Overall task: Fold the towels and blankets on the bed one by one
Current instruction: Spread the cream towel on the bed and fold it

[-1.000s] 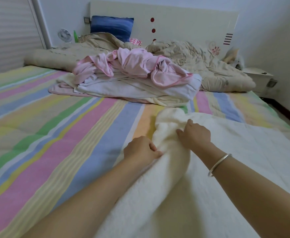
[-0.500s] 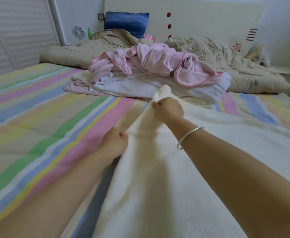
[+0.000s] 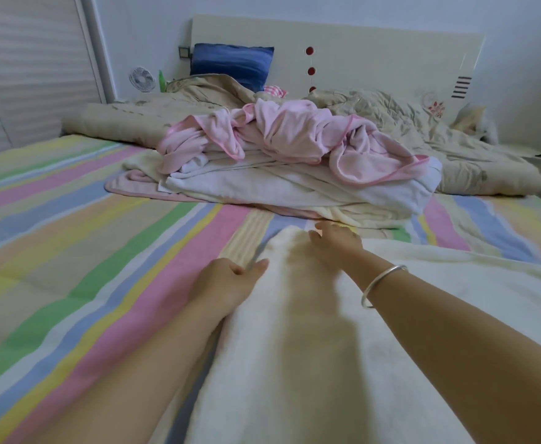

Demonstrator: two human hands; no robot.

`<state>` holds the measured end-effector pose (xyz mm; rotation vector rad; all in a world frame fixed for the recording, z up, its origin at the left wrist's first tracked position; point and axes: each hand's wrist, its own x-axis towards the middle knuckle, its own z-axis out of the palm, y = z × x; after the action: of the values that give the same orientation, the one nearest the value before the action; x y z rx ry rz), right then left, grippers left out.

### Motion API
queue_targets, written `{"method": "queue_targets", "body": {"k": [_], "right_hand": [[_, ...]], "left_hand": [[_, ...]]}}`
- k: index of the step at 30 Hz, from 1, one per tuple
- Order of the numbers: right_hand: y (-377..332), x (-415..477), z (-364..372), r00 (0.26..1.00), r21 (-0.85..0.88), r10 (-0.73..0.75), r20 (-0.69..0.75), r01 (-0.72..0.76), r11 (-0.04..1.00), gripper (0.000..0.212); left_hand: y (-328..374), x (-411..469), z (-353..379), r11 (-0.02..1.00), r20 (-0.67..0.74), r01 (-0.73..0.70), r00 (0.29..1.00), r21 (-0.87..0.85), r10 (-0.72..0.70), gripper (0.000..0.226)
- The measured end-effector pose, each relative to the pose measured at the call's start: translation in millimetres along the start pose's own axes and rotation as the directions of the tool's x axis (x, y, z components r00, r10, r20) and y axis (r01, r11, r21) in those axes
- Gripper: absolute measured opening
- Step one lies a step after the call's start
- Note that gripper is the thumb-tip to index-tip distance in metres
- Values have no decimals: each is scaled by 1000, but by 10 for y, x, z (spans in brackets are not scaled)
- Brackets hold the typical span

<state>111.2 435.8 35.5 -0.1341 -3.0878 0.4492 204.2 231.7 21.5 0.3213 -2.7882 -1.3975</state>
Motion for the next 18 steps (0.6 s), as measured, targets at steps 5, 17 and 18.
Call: {"method": "queue_targets", "body": {"k": [5, 17, 18], "right_hand": [[-19, 228, 33, 993, -90, -33, 111, 44, 995, 60], [-156, 554, -90, 969, 51, -247, 1, 247, 968, 10], [-215, 600, -103, 962, 57, -256, -99, 262, 963, 10]], "left_hand": [[162, 335, 221, 996, 47, 37, 998, 86, -41, 54], [287, 923, 526, 989, -37, -134, 990, 54, 137, 23], [321, 959, 537, 981, -107, -160, 979, 105, 171, 19]]}}
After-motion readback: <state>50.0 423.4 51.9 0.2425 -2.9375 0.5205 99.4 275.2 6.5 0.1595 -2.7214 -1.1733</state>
